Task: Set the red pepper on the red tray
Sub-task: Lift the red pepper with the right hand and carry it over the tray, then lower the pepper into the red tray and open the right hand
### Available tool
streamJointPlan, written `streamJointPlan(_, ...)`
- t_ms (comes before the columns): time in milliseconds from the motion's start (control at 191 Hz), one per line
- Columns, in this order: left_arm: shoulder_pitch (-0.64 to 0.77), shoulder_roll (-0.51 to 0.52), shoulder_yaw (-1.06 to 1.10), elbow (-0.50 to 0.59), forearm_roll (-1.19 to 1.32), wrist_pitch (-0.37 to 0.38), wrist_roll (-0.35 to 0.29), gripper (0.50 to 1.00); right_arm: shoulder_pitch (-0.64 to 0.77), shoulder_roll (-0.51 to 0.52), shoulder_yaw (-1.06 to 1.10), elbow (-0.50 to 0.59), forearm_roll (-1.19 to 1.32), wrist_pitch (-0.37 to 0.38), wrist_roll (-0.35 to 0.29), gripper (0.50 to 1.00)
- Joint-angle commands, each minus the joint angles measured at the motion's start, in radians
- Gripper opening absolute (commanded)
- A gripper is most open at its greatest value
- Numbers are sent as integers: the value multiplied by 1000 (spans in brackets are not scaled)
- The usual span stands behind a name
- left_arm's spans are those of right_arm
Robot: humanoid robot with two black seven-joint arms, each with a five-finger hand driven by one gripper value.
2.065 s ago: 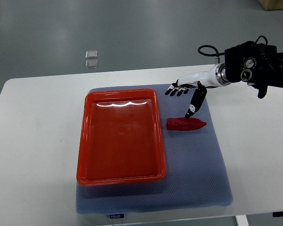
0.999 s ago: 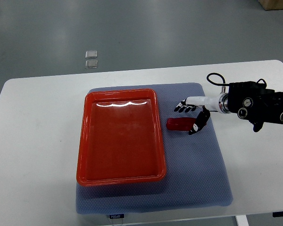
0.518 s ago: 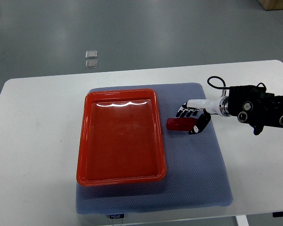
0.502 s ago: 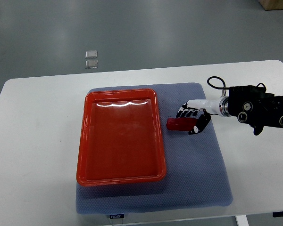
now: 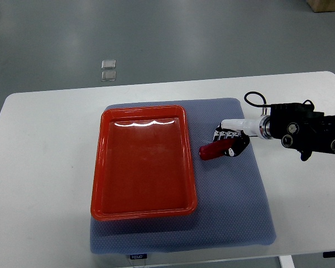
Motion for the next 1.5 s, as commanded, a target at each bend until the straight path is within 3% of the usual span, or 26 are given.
streamJointPlan(0,0,0,0,0,0,0,0,1000,22,-24,5,1,4,2,0,500)
streamJointPlan(214,0,0,2,-2,0,0,0,1000,132,-68,7,16,18,14,0,500)
streamJointPlan(423,0,0,2,-3,0,0,0,1000,232,-42,5,18,58,31,1,500)
streamJointPlan(789,0,0,2,-9,3,0,0,1000,243,246,1,-85,114,-38,41,500)
streamJointPlan(1140,0,0,0,-9,3,0,0,1000,226,479,-13,-191,114,-39,43,500)
streamJointPlan(1495,0,0,2,-8,-2,0,0,1000,118,488,-19,-264,104,-53,44,504)
